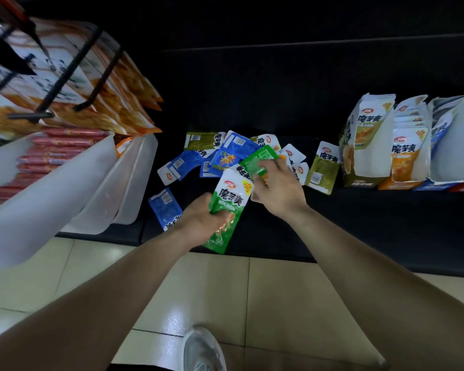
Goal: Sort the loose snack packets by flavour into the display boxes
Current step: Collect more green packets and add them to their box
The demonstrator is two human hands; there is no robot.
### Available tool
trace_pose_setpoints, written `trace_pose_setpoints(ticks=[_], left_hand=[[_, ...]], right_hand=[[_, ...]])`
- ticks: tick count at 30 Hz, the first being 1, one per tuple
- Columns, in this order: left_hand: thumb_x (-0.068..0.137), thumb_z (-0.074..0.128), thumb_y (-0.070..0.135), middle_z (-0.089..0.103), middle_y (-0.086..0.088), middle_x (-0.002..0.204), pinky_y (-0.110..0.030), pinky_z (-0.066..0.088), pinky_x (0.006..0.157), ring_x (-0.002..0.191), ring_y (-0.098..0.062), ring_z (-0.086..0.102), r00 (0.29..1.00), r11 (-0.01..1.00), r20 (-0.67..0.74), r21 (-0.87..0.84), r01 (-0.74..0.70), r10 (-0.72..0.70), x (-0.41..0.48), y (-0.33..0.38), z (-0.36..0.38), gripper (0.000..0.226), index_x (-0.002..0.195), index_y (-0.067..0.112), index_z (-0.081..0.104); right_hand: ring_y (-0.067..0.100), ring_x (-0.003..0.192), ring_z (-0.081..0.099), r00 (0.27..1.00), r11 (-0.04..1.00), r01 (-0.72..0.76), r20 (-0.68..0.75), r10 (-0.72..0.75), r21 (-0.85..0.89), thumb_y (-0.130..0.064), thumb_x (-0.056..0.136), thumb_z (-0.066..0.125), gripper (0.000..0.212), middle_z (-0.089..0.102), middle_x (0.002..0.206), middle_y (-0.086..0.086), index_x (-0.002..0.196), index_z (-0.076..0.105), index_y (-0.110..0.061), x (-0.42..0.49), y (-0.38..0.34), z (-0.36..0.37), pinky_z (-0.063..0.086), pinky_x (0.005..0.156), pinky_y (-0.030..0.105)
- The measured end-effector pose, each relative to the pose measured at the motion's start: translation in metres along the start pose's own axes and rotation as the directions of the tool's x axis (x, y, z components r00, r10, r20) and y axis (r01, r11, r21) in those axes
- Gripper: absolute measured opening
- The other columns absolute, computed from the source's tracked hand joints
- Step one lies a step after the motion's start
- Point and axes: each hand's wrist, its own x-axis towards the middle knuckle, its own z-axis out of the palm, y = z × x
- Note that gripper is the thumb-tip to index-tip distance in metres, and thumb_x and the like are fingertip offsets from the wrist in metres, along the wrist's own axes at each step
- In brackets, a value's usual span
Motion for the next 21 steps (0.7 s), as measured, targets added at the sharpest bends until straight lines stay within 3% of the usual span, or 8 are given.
trace_pose_setpoints(ticks=[1,3,5,9,12,15,18,21], left_hand=[[0.096,0.062,0.027,0.063,0.007,0.093,-0.022,0.042,0.059,0.082,-0.005,0.06,0.999,1.0,-0.039,-0.006,0.017,-0.017,0.001,-0.003,-0.003,0.017,0.111,0.021,0.057],[0.096,0.062,0.027,0.063,0.004,0.095,-0.023,0.042,0.058,0.081,-0.006,0.059,0.995,0.999,-0.086,-0.029,0.046,-0.048,0.004,-0.009,-0.009,0.018,0.112,0.02,0.056],[0.096,0.061,0.029,0.065,0.001,0.098,-0.023,0.044,0.058,0.082,-0.008,0.061,0.991,0.998,-0.116,-0.033,0.059,-0.062,0.006,-0.011,-0.014,0.017,0.11,0.021,0.056],[0.096,0.061,0.028,0.062,0.007,0.091,-0.02,0.04,0.055,0.077,-0.004,0.059,0.99,0.998,-0.133,-0.054,0.045,-0.052,0.009,-0.011,-0.017,0.014,0.109,0.023,0.056],[0.096,0.061,0.029,0.064,0.005,0.095,-0.021,0.041,0.056,0.08,-0.006,0.06,0.991,0.998,-0.12,-0.043,0.048,-0.053,0.01,-0.01,-0.016,0.015,0.109,0.024,0.056],[0.097,0.061,0.029,0.063,0.006,0.095,-0.021,0.041,0.057,0.08,-0.006,0.06,0.994,0.999,-0.105,-0.03,0.042,-0.045,0.009,-0.009,-0.015,0.014,0.109,0.023,0.057],[0.096,0.061,0.029,0.066,0.003,0.099,-0.023,0.044,0.061,0.085,-0.008,0.062,0.996,0.998,-0.089,-0.059,0.015,-0.02,0.008,-0.007,-0.014,0.017,0.111,0.021,0.059],[0.096,0.062,0.028,0.065,0.004,0.096,-0.023,0.043,0.059,0.082,-0.007,0.062,0.996,0.997,-0.091,-0.07,0.009,-0.015,0.007,-0.003,-0.013,0.014,0.108,0.021,0.059]], right_hand=[[0.028,0.142,0.035,0.994,0.993,0.025,0.113,-0.012,-0.118,-0.047,0.101,0.045,0.055,0.032,0.156,0.001,0.15,0.034,-0.025,0.008,0.006,0.009,0.037,0.113,0.049],[0.027,0.153,0.01,0.95,0.951,0.124,0.311,-0.032,-0.283,-0.045,0.103,0.039,0.066,0.004,0.168,-0.003,0.16,0.009,-0.028,0.02,0.016,0.026,0.015,0.121,0.053],[0.028,0.152,0.011,0.934,0.901,0.189,0.355,-0.042,-0.391,-0.037,0.099,0.048,0.078,0.004,0.168,0.0,0.16,-0.001,-0.026,0.021,0.019,0.038,0.015,0.122,0.052],[0.033,0.133,0.035,0.957,0.788,0.23,0.281,-0.076,-0.572,-0.017,0.088,0.061,0.085,0.031,0.146,0.01,0.157,0.013,-0.016,0.003,0.022,0.039,0.035,0.111,0.049],[0.033,0.133,0.034,0.96,0.713,0.25,0.266,-0.092,-0.655,-0.015,0.081,0.068,0.074,0.033,0.142,0.011,0.147,0.033,-0.018,-0.005,0.035,0.032,0.036,0.11,0.048],[0.031,0.142,0.025,0.949,0.707,0.287,0.291,-0.119,-0.647,-0.014,0.08,0.071,0.076,0.024,0.155,0.007,0.146,0.033,-0.022,-0.002,0.045,0.024,0.029,0.116,0.05],[0.029,0.139,0.031,0.95,0.736,0.271,0.296,-0.101,-0.62,-0.032,0.084,0.074,0.083,0.033,0.153,0.003,0.15,0.024,-0.024,0.001,0.05,0.015,0.03,0.115,0.048],[0.032,0.134,0.034,0.967,0.723,0.2,0.251,-0.038,-0.661,-0.059,0.08,0.071,0.088,0.037,0.144,0.009,0.148,0.03,-0.024,-0.005,0.056,0.008,0.032,0.112,0.05]])
